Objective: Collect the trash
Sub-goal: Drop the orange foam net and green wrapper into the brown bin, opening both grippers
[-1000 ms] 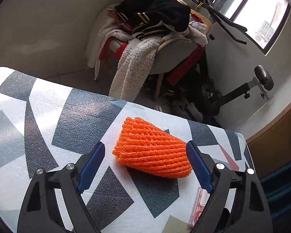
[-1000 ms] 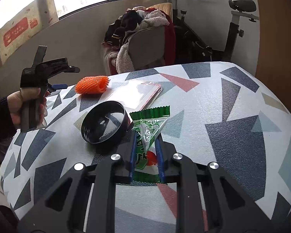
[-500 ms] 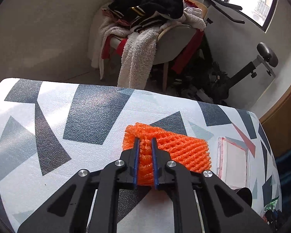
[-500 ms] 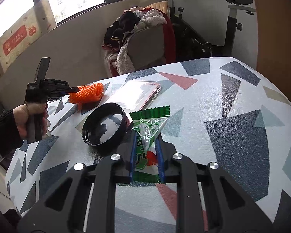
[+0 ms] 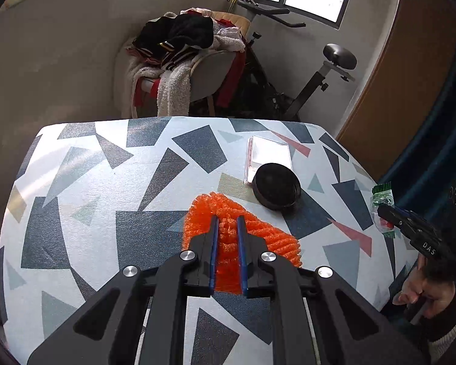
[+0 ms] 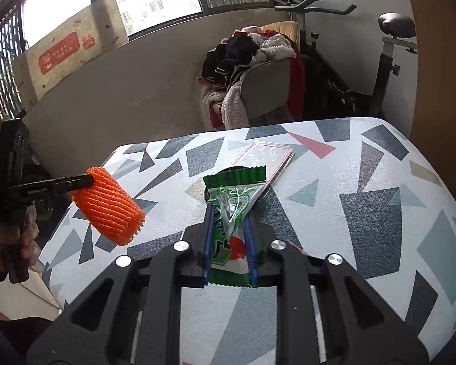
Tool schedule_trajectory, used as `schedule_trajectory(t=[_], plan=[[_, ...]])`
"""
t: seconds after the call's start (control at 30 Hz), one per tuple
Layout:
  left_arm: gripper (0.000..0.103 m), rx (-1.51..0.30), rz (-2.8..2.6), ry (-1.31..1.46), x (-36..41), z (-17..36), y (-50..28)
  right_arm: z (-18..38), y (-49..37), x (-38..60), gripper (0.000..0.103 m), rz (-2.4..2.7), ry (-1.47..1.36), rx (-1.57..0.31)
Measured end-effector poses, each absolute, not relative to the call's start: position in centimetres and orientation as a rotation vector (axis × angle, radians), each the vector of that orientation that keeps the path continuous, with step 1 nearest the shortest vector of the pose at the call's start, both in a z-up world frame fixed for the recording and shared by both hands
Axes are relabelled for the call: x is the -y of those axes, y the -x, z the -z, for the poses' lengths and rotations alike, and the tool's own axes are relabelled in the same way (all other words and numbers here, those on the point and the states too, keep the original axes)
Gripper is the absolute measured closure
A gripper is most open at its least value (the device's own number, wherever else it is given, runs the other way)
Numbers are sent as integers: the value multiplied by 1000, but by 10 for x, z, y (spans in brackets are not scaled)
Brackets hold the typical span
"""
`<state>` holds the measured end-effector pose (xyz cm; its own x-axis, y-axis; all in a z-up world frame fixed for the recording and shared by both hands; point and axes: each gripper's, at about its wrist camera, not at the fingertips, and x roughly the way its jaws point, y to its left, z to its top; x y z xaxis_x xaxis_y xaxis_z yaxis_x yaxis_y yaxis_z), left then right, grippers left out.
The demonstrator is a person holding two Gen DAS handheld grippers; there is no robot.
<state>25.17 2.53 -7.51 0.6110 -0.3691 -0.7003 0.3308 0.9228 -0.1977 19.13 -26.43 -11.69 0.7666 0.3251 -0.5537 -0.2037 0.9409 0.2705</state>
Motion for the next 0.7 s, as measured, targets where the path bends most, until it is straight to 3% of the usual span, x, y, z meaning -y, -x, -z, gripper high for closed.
schedule_trajectory(t=[0.37,0.7], plan=[[92,-789,456,68,-25,96,-76,119,-67,234,81,-306,-155,-664],[92,-793,535,-101,13,138,0,142,-12,231,81,-294,-138,-714]])
